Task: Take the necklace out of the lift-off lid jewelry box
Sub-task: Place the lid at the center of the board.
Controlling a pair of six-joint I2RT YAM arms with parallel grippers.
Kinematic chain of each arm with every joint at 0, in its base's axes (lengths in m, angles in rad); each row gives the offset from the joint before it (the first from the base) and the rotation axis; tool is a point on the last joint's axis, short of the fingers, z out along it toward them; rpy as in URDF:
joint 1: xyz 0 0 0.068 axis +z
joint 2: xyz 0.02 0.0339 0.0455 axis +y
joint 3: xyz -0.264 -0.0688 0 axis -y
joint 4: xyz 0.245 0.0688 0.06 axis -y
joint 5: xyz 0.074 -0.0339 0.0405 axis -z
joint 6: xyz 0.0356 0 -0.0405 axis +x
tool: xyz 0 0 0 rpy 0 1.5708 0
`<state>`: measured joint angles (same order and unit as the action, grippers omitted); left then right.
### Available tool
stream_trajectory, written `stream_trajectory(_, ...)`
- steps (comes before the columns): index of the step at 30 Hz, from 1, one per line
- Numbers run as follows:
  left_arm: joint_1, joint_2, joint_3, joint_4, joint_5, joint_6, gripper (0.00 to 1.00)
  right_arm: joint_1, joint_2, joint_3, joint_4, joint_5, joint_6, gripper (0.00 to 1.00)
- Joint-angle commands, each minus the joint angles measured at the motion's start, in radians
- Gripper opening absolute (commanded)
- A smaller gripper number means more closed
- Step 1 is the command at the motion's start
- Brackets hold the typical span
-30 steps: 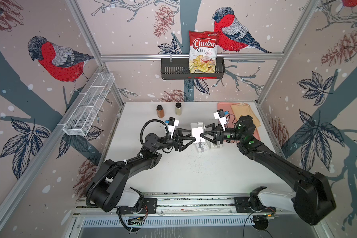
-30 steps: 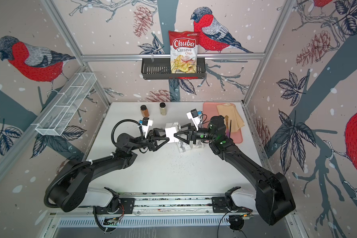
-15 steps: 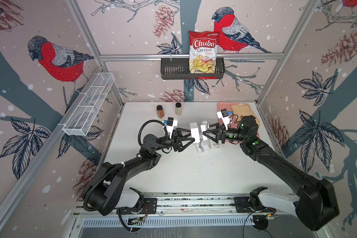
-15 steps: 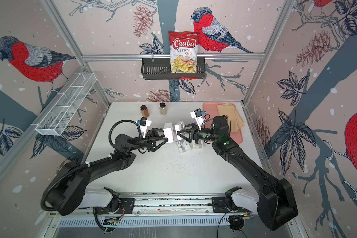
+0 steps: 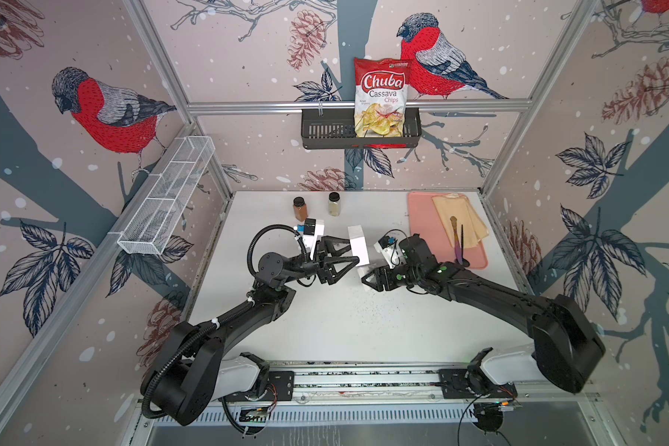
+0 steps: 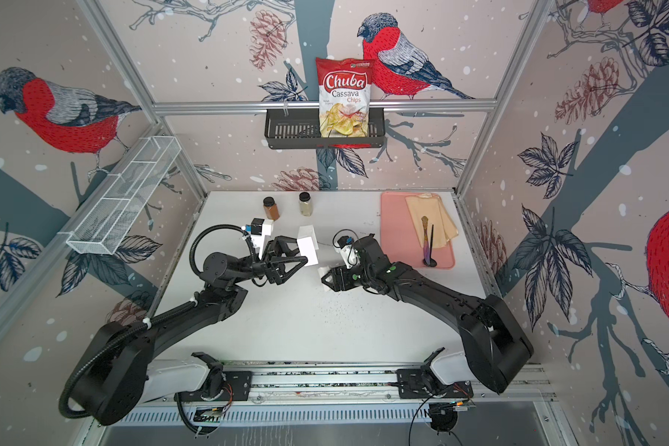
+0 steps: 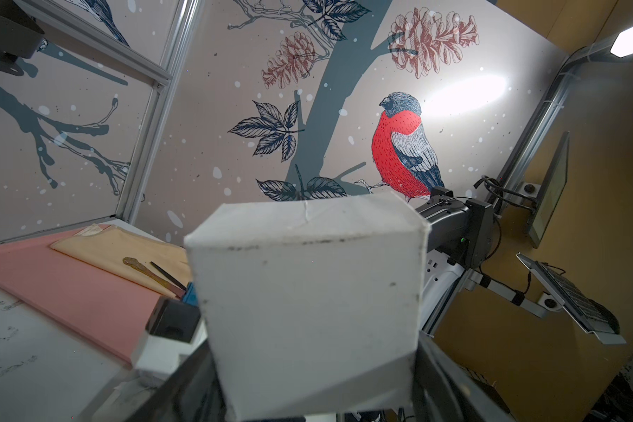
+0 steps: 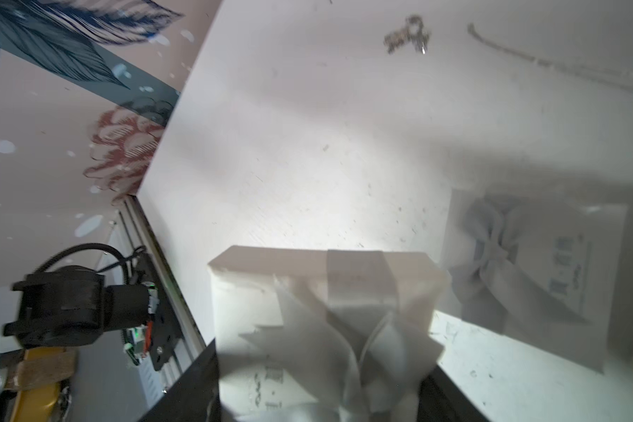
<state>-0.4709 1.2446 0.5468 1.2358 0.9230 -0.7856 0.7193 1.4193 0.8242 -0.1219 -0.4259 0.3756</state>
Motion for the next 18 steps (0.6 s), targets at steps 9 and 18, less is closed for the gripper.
stream_trajectory(9,0.006,0.002,-0.001,0.013,-0.006,0.009,0.78,0.032,0.012,-0.09,-0.203,0.18,0.091,0.69)
stream_trajectory(18,0.006,0.034,0.001,0.075,0.01,-0.029,0.78,0.003,0.037,-0.066,-0.202,0.186,0.082,0.86)
